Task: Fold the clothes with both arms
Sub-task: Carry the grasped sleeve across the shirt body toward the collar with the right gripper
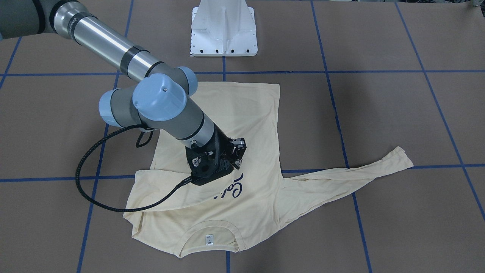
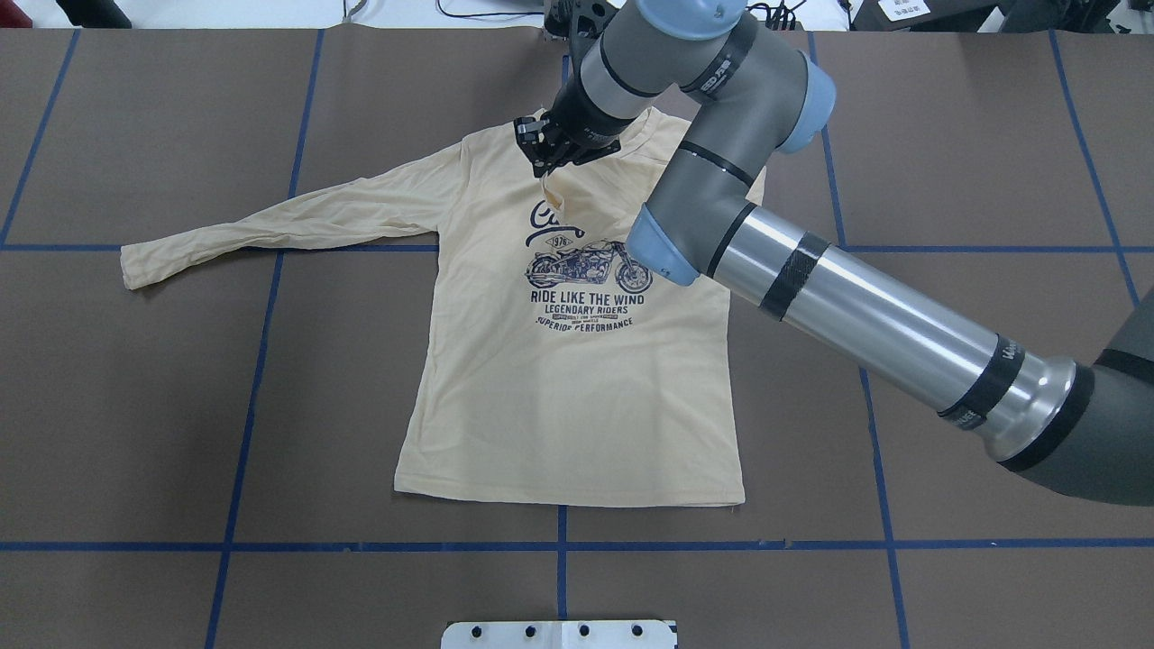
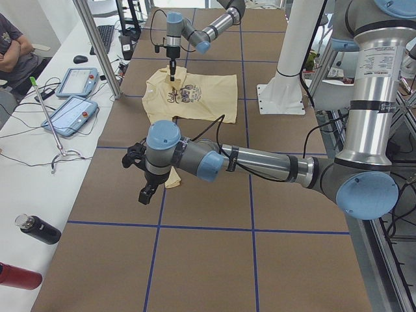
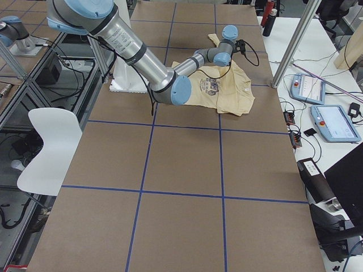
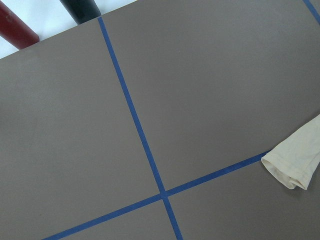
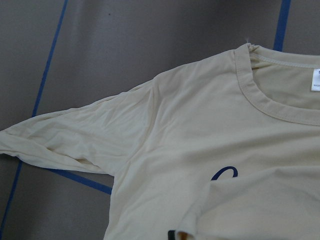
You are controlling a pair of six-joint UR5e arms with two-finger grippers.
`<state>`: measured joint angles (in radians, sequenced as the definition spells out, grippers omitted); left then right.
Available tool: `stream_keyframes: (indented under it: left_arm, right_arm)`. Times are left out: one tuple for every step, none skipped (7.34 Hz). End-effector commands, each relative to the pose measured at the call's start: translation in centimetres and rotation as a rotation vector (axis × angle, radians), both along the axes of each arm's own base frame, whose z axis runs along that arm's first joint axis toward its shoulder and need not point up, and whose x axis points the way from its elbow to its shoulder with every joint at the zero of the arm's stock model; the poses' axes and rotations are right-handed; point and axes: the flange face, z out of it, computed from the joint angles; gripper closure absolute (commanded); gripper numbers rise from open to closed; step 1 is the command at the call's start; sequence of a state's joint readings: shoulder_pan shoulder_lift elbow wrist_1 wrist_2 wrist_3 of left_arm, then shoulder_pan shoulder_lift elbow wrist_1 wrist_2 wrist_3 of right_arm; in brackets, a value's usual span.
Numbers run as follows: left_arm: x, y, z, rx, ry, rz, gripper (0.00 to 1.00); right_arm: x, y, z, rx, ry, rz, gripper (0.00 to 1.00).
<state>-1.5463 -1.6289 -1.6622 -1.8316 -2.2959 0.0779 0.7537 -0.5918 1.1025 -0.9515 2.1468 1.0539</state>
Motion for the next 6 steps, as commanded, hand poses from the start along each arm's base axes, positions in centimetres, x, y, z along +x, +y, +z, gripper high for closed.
stream_keyframes:
  left_arm:
    - [0.0,0.0,0.0,-0.006,0.002,-0.005,0.00]
    - [0.0,-0.1,0.0,-0.004,0.003,-0.005,0.00]
    - [0.0,-0.1,0.0,-0.004,0.003,-0.005,0.00]
    - [0.0,-0.2,-0.2,-0.001,0.003,-0.005,0.00]
    - [0.0,-0.2,-0.3,0.000,0.003,-0.005,0.00]
    - [0.1,-0.4,-0.6,0.000,0.007,-0.009,0.00]
  right_arm:
    - [-3.3,1.2,1.1,0.010,0.045,0.031,1.00]
    - [-4.0,1.4,0.3,0.019,0.045,0.036,1.00]
    - [-5.0,2.0,-1.7,0.049,0.037,0.060,0.29]
    - [-5.8,2.7,-3.9,0.025,0.015,0.108,0.01]
    - [-6.3,2.8,-5.9,0.013,0.002,0.163,0.00]
    - [-6.5,2.7,-5.6,0.011,0.009,0.188,0.00]
